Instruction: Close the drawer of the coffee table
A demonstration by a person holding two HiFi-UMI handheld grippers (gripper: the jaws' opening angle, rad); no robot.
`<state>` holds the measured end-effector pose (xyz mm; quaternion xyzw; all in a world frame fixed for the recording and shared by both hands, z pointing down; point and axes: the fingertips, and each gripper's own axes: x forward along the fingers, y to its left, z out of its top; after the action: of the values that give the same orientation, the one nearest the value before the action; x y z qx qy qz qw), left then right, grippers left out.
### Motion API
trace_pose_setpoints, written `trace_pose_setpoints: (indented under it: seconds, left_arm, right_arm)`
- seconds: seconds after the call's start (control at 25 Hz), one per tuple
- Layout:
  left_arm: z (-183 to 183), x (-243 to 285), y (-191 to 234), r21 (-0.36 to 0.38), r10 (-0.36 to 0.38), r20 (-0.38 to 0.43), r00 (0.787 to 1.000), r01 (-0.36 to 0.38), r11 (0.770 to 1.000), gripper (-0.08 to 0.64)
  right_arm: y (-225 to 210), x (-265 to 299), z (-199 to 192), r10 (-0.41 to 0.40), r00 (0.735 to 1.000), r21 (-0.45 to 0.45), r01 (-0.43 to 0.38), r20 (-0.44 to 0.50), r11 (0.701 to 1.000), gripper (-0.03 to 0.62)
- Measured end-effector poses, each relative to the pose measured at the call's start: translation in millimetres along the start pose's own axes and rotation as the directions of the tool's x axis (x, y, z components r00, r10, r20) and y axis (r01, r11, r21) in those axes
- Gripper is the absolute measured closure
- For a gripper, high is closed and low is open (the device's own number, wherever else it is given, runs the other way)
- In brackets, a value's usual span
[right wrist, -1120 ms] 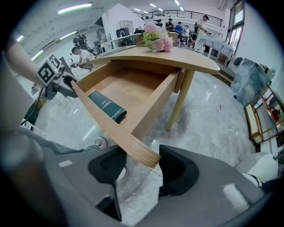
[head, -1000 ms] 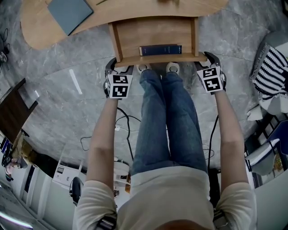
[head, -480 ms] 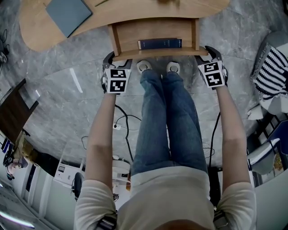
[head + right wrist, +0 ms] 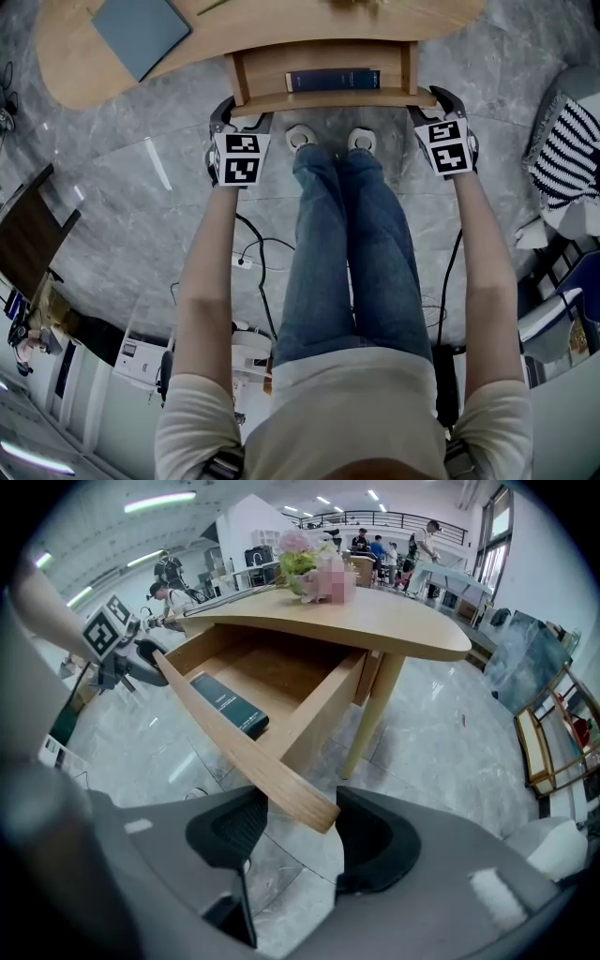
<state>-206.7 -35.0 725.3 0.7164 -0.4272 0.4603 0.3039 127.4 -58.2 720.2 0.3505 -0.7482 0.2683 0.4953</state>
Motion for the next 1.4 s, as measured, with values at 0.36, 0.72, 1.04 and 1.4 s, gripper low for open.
trace_pose_setpoints:
  seconds: [0.36,0.72,1.04,1.4]
  left_arm:
    - [20,9,20,0.015,0.001,0.006,1.000,-0.001,1.000,0.261]
    - [42,16,33,0.021,0.001,0.024,1.000,-0.001,1.000,0.261]
    - [52,24,41,0.004,0.009,0.029,1.000,-0.010,1.000,0.261]
    - [71,27,49,0.003,0.037,0.067,0.997,-0.037,0.999,0.259]
  right_arm:
    - [-8,9,21,-0.010,1.000,0.011,0.009,0.018,1.000,0.365]
    - [-23,16,41,-0.017,0.999,0.005,0.017,0.028,1.000,0.364]
    - [-33,20,54,-0.022,0.999,0.006,0.022,0.038,1.000,0.364]
    - [-44,24,68,-0.027,0.998,0.002,0.027,0.051,1.000,0.364]
